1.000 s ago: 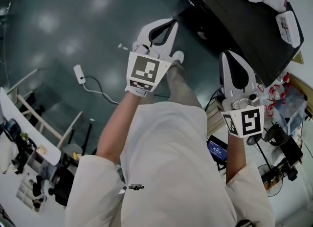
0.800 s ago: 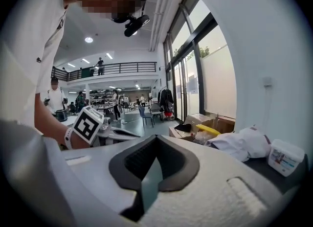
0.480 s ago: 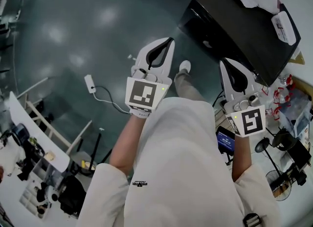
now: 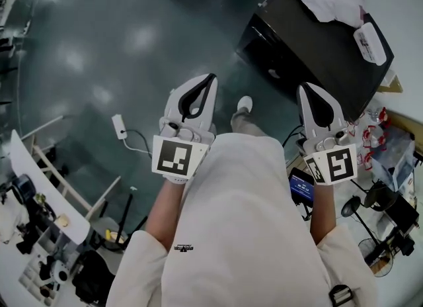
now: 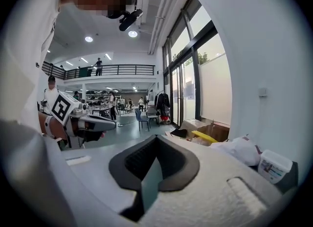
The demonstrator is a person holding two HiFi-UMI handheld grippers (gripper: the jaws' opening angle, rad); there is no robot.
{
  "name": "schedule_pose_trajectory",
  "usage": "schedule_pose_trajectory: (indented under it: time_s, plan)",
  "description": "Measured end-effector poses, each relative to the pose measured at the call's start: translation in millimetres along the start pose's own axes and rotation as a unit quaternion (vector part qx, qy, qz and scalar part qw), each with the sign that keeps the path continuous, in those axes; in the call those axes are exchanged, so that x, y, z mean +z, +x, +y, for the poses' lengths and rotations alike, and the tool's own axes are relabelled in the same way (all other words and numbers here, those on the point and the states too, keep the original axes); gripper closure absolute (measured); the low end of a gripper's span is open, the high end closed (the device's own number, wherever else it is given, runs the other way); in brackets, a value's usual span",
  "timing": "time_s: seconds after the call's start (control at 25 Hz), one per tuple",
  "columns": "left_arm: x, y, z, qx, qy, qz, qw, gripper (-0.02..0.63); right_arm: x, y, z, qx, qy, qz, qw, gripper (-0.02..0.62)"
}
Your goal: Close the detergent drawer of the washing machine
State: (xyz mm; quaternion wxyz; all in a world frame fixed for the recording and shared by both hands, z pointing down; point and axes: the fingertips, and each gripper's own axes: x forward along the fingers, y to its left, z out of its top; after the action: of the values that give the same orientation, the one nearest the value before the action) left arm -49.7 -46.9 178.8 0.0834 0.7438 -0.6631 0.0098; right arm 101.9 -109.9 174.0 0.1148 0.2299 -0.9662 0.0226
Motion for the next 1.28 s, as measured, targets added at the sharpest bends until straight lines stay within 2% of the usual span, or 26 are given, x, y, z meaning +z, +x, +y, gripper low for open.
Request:
schedule_pose_trajectory:
  time_s: [0.24,0.48,0.68,1.0,1.28]
  plan:
    - [12.6,-18.6,8.3,0.013,0.012,0.002,0.9998,0.588,7.8,3.1,-2.9,-0.008,0.021,-0.013,1.000,0.594]
    - [15.2,-27.9,15.5,0.032,0.008,-0.006,0.9994,0.588,11.0,3.4,-1.8,-0.008,0.017,-0.014,1.000,0.594]
    - [18.8,-35.0,21.1,0.042,0.025,-0.001,0.9988,0.588,10.7,14.6,7.6,0.022,0.028,-0.009,0.999,0.594]
    - [24.5,-35.0,9.5,0.028,0.028,-0.002,0.9992,0.588,8.6,9.2,18.7,0.028,0.015,0.006,0.999,0.594]
    - [20.8,-37.5,8.7,0.018,0.032,0.005,0.9993,0.588,2.0,6.2,21.3,0.017,0.028,0.009,0.999,0.595]
